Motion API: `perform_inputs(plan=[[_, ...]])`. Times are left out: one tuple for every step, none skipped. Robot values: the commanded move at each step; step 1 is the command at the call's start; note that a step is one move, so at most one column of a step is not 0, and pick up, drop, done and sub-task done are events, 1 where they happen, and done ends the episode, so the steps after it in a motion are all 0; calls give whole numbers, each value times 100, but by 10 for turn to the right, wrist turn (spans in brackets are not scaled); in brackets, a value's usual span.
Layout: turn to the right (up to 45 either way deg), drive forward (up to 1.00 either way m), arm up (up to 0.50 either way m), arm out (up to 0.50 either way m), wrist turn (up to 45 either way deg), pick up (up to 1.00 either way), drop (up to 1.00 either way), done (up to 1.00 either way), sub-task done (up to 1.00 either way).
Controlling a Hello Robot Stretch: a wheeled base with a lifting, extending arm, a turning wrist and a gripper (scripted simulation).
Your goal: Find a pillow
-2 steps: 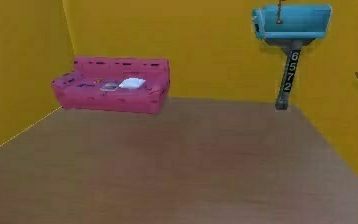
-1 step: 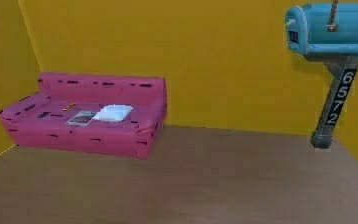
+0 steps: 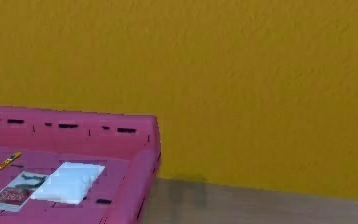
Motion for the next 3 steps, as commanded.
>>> perform_inputs(plan=[[90, 0, 0, 0, 0, 0, 0, 0, 0], [0, 30, 0, 0, 0, 0, 0, 0, 0], [-450, 0, 0, 0, 0, 0, 0, 0, 0]])
